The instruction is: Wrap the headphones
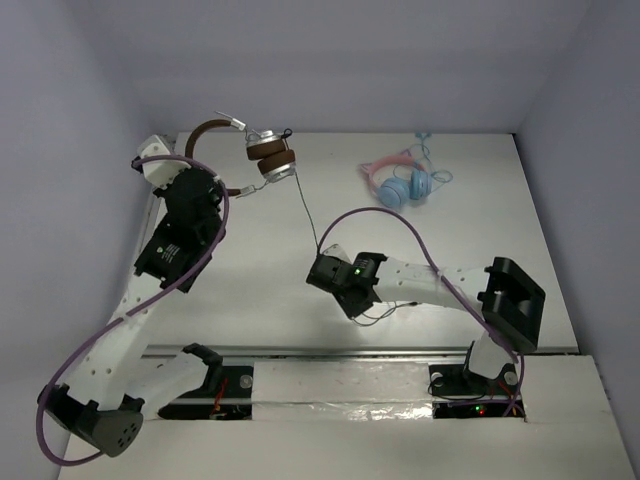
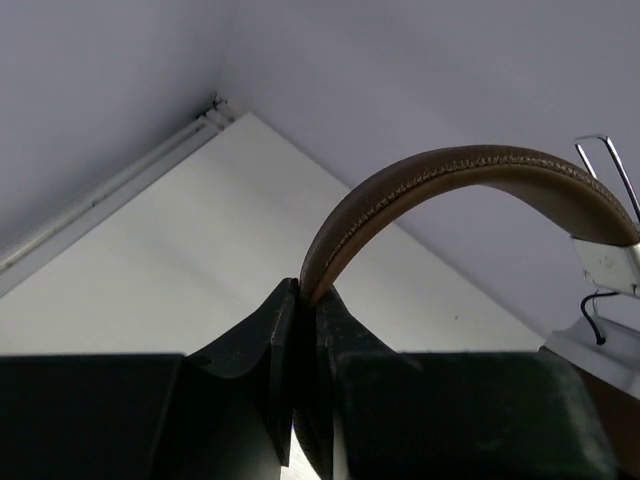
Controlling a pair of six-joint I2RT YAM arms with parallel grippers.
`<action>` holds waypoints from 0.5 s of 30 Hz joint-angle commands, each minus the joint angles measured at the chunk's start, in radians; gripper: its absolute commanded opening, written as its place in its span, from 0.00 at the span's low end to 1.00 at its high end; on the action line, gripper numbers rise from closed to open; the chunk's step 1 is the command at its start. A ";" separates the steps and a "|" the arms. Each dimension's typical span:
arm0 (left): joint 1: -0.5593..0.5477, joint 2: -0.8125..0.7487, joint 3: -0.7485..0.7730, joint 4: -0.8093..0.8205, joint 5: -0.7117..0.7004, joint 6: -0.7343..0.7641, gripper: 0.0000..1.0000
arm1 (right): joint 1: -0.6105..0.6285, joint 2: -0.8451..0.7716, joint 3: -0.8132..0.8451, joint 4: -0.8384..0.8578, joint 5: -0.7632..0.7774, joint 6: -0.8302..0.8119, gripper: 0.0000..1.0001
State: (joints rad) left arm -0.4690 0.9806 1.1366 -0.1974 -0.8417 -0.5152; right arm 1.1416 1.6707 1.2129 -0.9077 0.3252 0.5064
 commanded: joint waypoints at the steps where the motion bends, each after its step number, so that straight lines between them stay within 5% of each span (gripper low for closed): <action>1: 0.015 -0.008 0.072 0.081 -0.063 0.047 0.00 | 0.015 -0.002 0.054 0.019 0.081 0.050 0.00; 15: 0.142 0.181 0.141 0.088 0.222 -0.048 0.00 | 0.083 -0.046 0.063 -0.054 0.268 0.161 0.00</action>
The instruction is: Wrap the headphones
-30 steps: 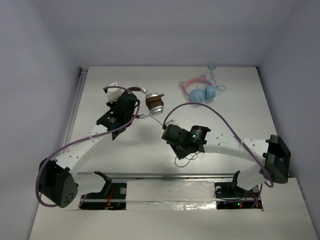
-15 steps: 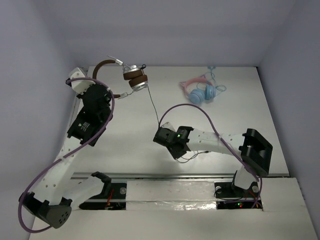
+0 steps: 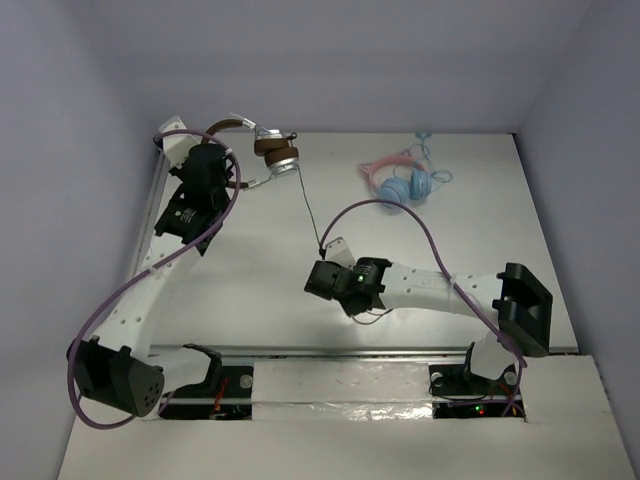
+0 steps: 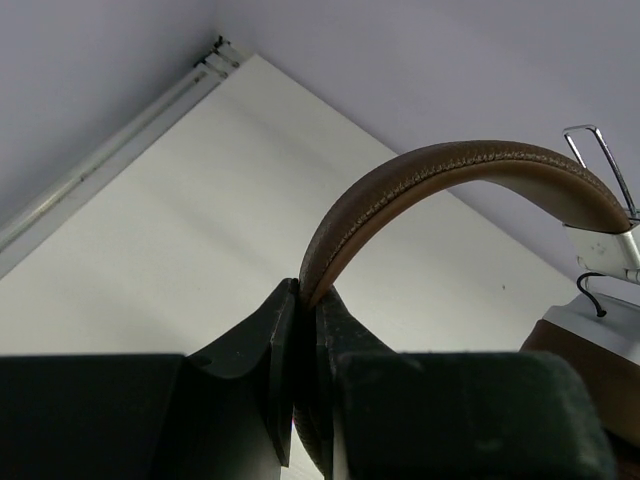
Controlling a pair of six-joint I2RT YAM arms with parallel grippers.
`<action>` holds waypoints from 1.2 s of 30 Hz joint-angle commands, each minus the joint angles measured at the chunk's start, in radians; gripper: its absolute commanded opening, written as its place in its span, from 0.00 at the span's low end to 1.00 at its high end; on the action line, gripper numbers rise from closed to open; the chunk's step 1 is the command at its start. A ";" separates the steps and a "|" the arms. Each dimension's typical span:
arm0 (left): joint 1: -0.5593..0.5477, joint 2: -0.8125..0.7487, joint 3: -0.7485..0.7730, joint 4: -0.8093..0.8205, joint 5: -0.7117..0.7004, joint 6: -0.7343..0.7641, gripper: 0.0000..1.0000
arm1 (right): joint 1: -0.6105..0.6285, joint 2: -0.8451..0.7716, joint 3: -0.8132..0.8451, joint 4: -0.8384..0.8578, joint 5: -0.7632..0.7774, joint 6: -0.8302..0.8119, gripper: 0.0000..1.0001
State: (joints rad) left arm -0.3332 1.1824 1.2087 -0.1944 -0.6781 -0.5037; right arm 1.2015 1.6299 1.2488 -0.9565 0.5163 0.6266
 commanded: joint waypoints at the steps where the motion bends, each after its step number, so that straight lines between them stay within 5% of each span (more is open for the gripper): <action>1: 0.006 -0.012 0.065 0.087 0.055 -0.059 0.00 | 0.045 -0.001 0.046 0.004 0.080 0.035 0.00; 16: -0.003 -0.020 -0.202 0.245 0.417 -0.226 0.00 | 0.064 0.075 0.170 0.189 -0.016 -0.149 0.00; 24: 0.092 -0.096 -0.199 0.196 0.573 -0.191 0.00 | 0.015 -0.030 -0.014 0.226 -0.014 -0.114 0.00; 36: 0.042 -0.055 -0.279 0.269 0.539 -0.236 0.00 | 0.079 0.047 0.181 0.217 -0.136 -0.189 0.00</action>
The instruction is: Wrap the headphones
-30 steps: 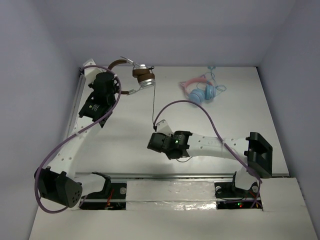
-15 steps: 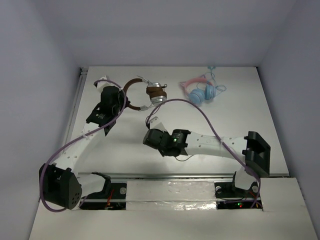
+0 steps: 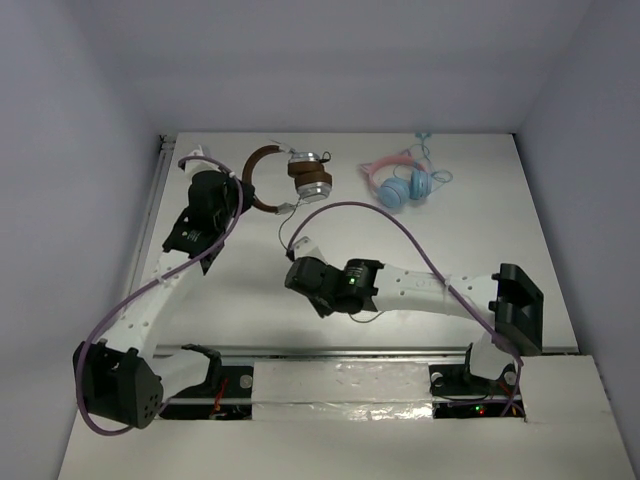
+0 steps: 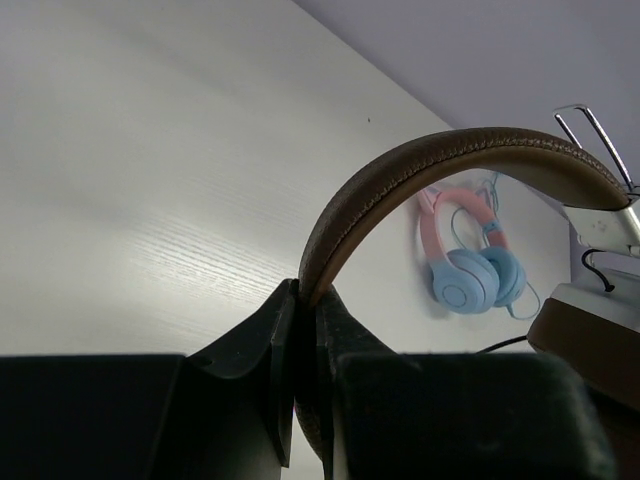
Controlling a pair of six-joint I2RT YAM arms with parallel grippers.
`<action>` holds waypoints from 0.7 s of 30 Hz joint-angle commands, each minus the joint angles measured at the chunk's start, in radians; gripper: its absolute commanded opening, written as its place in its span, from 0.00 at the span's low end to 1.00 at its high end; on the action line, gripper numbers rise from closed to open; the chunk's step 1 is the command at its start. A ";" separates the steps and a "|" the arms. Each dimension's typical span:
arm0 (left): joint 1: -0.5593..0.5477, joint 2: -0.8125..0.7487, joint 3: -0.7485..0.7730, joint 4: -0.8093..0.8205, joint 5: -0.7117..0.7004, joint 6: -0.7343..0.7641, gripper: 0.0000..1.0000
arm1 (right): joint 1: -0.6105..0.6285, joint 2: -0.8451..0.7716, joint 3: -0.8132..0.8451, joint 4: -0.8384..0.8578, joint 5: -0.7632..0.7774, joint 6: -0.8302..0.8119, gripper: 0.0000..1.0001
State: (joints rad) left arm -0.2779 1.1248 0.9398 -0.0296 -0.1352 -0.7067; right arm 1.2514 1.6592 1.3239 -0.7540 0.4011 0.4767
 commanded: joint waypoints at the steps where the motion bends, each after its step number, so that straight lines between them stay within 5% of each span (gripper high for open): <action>1: -0.023 0.007 -0.012 0.103 -0.012 -0.024 0.00 | 0.029 0.017 0.119 0.010 -0.018 -0.039 0.00; 12: -0.187 0.018 -0.154 0.103 -0.090 0.015 0.00 | 0.020 -0.050 0.210 -0.105 0.076 -0.087 0.00; 21: -0.250 -0.074 -0.193 -0.099 -0.133 0.121 0.00 | -0.055 -0.156 0.196 -0.188 0.130 -0.151 0.00</action>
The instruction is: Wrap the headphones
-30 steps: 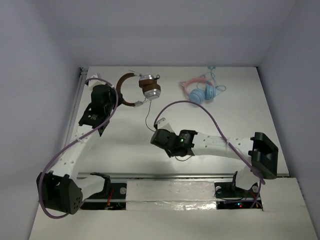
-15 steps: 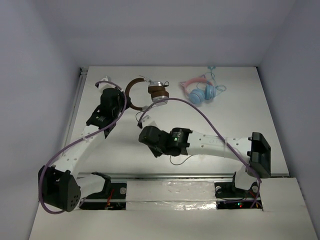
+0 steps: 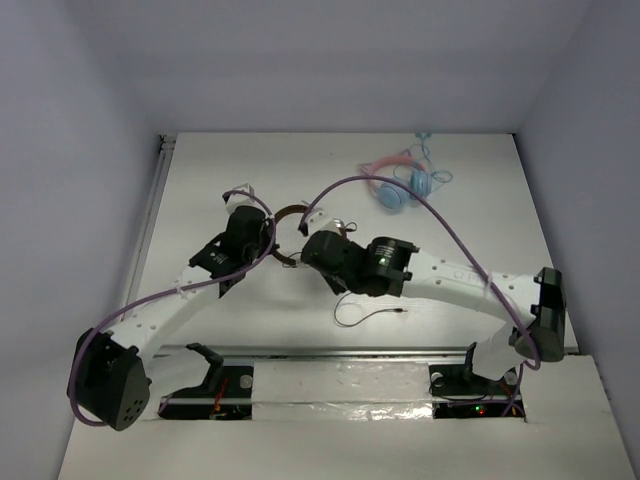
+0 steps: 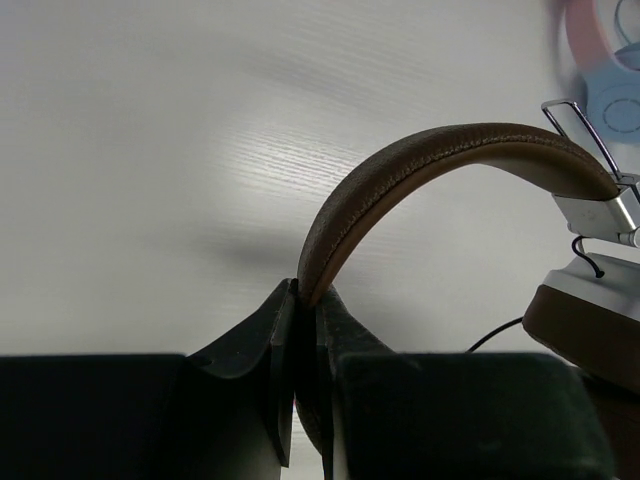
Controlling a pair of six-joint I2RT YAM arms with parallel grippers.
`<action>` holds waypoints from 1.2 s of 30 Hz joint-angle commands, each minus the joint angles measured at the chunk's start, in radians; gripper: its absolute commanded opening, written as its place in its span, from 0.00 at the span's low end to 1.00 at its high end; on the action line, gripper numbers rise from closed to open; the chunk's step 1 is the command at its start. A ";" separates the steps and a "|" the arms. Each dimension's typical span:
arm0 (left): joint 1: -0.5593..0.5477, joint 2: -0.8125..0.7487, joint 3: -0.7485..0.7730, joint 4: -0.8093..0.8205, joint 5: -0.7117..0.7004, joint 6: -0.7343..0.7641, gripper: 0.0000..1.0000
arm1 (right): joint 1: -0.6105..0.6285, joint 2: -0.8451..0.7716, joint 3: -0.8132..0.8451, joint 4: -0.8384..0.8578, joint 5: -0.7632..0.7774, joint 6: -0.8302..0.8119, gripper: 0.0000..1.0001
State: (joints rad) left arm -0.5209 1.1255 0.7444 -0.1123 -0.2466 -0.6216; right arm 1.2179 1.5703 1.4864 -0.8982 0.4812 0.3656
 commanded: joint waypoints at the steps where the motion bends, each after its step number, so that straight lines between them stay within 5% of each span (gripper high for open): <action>1: -0.007 -0.095 0.000 -0.033 -0.016 0.058 0.00 | -0.037 -0.073 0.035 -0.054 0.065 -0.048 0.00; 14: -0.064 -0.098 -0.013 -0.144 0.168 0.149 0.00 | -0.175 -0.110 0.091 -0.051 0.120 -0.106 0.00; 36: -0.064 -0.170 0.102 -0.158 0.383 0.240 0.00 | -0.458 -0.167 -0.199 0.468 -0.134 -0.114 0.00</action>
State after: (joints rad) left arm -0.5827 0.9905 0.7719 -0.2749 0.0834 -0.4038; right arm 0.7952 1.4620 1.3212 -0.5854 0.3721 0.2516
